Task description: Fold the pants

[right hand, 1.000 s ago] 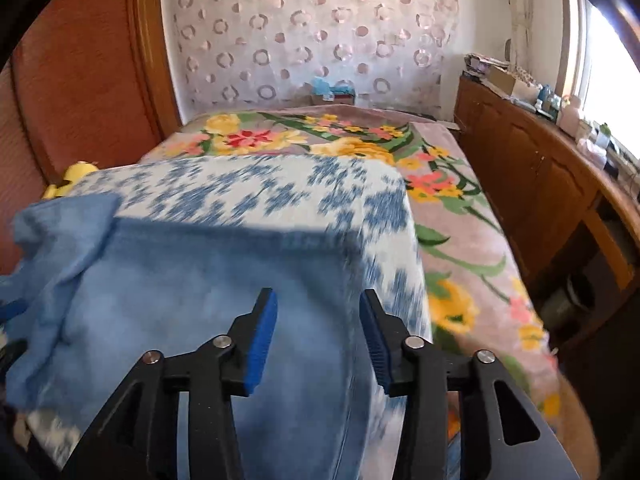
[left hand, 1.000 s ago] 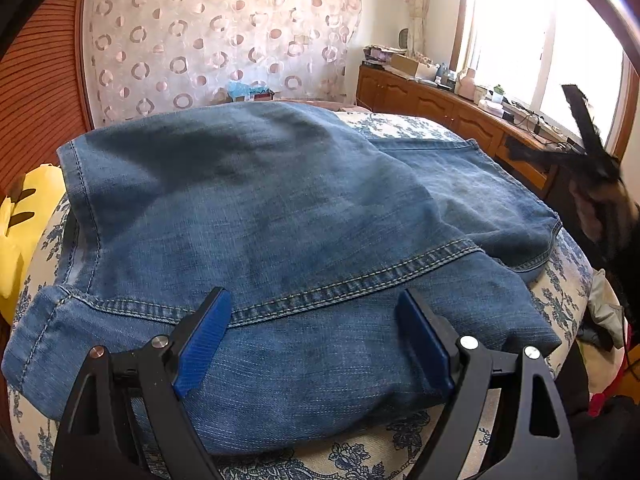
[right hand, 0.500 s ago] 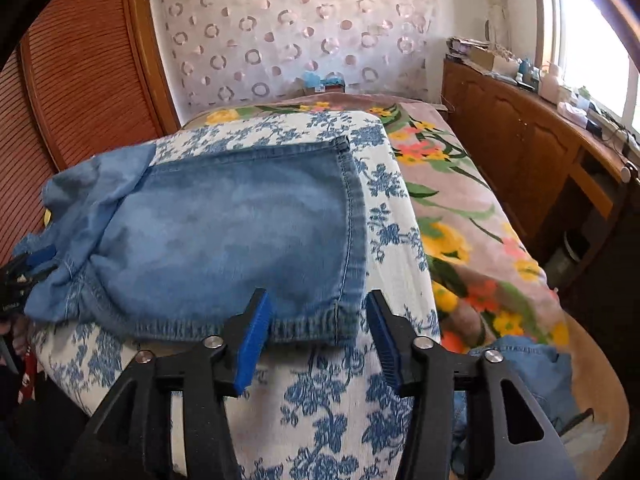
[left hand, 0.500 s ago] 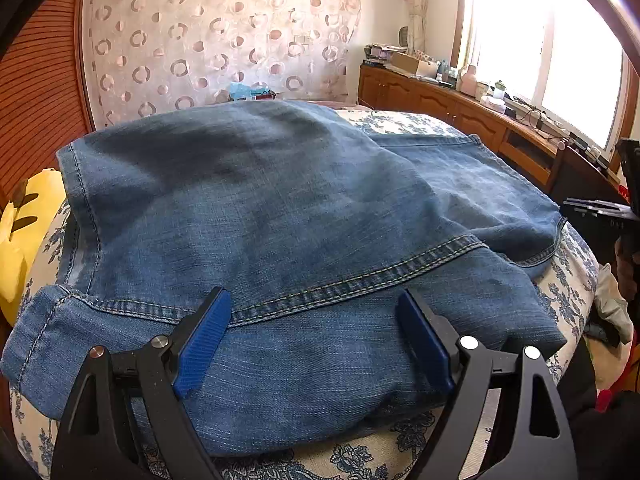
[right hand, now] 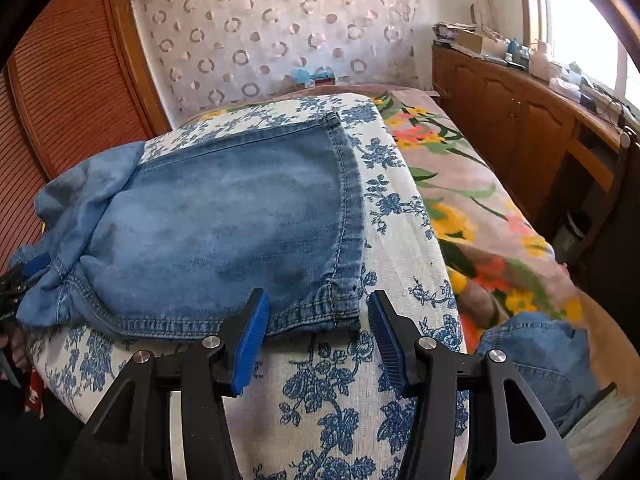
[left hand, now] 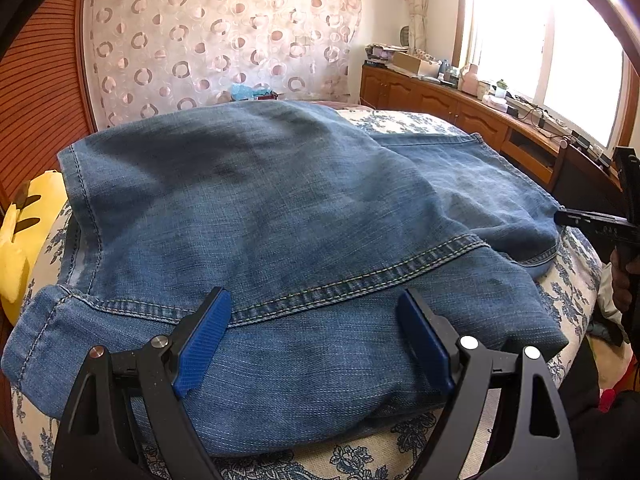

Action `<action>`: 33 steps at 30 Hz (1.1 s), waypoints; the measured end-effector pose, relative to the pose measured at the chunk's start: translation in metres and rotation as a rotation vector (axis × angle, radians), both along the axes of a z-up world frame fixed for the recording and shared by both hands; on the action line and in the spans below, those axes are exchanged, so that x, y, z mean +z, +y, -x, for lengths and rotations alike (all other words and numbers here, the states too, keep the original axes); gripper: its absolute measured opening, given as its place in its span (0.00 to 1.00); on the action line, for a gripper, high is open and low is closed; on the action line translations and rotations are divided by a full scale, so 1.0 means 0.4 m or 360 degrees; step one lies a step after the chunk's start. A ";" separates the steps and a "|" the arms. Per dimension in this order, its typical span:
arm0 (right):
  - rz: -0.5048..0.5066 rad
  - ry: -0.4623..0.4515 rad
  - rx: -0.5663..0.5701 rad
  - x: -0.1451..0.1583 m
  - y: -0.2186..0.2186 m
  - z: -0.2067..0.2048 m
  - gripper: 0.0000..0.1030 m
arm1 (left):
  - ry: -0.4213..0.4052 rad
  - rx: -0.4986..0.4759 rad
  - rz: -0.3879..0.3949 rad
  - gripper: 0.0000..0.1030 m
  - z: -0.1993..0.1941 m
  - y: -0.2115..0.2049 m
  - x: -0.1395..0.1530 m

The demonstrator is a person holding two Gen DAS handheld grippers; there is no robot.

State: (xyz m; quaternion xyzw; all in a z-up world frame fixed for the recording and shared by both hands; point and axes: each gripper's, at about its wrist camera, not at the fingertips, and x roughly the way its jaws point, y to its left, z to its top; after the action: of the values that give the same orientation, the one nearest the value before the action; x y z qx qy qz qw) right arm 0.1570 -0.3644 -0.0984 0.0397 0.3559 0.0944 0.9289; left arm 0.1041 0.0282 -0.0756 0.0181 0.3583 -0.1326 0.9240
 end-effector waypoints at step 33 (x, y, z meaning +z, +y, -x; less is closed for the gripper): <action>0.0075 -0.0504 0.1074 0.394 0.761 -0.040 0.39 | -0.0188 0.0247 0.0073 0.83 0.109 0.188 0.136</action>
State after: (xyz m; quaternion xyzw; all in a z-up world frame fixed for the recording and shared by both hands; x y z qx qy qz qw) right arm 0.1731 -0.0598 0.0592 -0.1162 0.2028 0.3919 0.8898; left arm 0.0607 0.1035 -0.0211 -0.0232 0.3003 -0.0675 0.9512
